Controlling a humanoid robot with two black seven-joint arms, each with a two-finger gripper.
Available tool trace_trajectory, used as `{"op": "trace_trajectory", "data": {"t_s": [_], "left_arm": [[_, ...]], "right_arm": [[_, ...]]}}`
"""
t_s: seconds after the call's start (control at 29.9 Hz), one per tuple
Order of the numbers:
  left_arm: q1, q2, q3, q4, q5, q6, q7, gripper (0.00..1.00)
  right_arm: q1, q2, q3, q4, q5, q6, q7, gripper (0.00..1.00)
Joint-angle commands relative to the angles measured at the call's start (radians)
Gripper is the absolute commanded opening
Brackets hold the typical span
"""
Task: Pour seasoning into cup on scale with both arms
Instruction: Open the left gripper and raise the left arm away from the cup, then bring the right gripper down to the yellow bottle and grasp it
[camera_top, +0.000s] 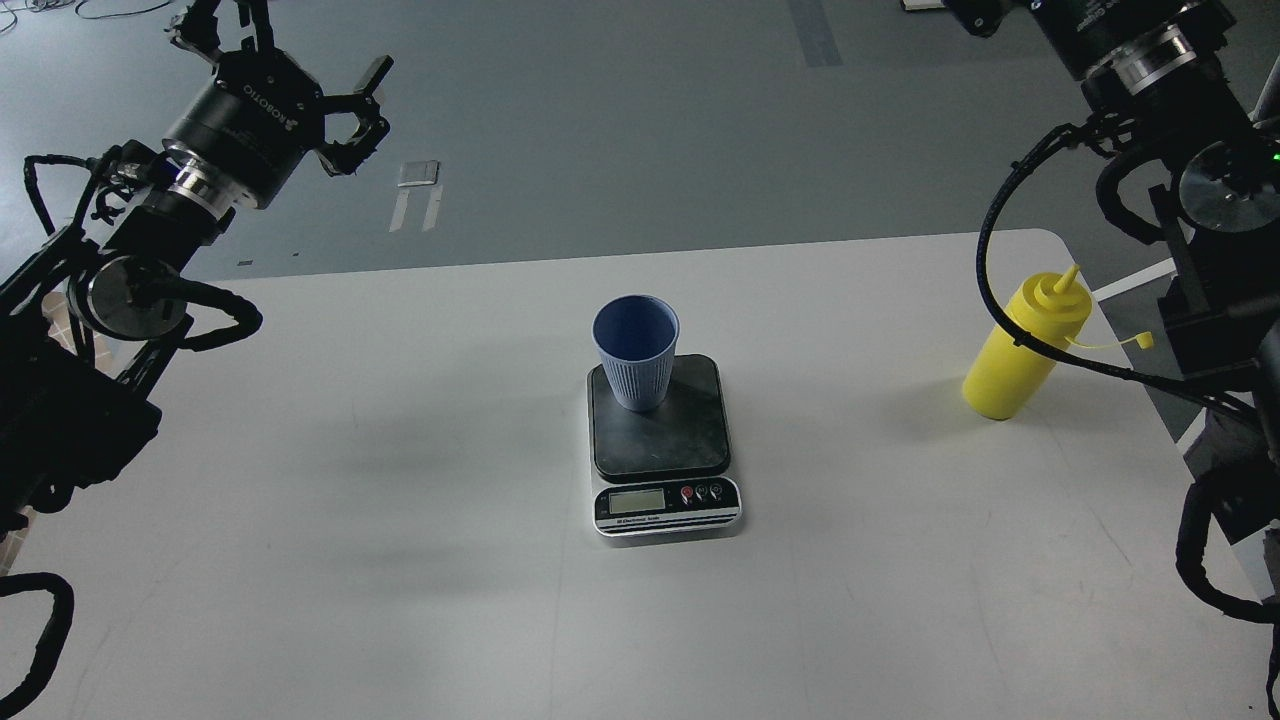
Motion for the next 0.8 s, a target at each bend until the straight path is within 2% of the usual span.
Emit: {"op": "trace_trajectory", "data": {"t_s": [0.0, 0.23, 0.3, 0.4, 0.6, 0.67, 0.77], "left_arm": [[0.000, 0.003, -0.002, 0.000, 0.000, 0.000, 0.003, 0.98], [0.002, 0.001, -0.002, 0.000, 0.000, 0.000, 0.003, 0.98], [0.002, 0.000, -0.002, 0.000, 0.000, 0.000, 0.004, 0.98], [0.002, 0.000, 0.000, 0.001, 0.000, 0.000, 0.006, 0.98], [0.002, 0.000, 0.001, 0.001, 0.000, 0.000, 0.006, 0.98], [0.008, 0.000, 0.001, 0.001, 0.000, 0.000, 0.006, 0.98], [0.011, 0.000, 0.003, 0.003, 0.001, 0.000, 0.006, 0.98]], "right_arm": [[-0.014, -0.108, -0.009, 0.026, 0.136, 0.000, -0.004, 0.99], [-0.147, -0.327, -0.007, 0.123, 0.304, 0.000, -0.005, 0.99], [-0.231, -0.419, 0.005, 0.172, 0.387, 0.000, -0.013, 0.99], [-0.340, -0.488, 0.032, 0.233, 0.456, 0.000, -0.022, 0.99], [-0.672, -0.516, 0.233, 0.385, 0.509, 0.000, -0.027, 0.99], [-0.838, -0.503, 0.325, 0.457, 0.527, 0.000, -0.027, 0.99], [-1.038, -0.452, 0.365, 0.533, 0.597, 0.000, -0.025, 0.99]]}}
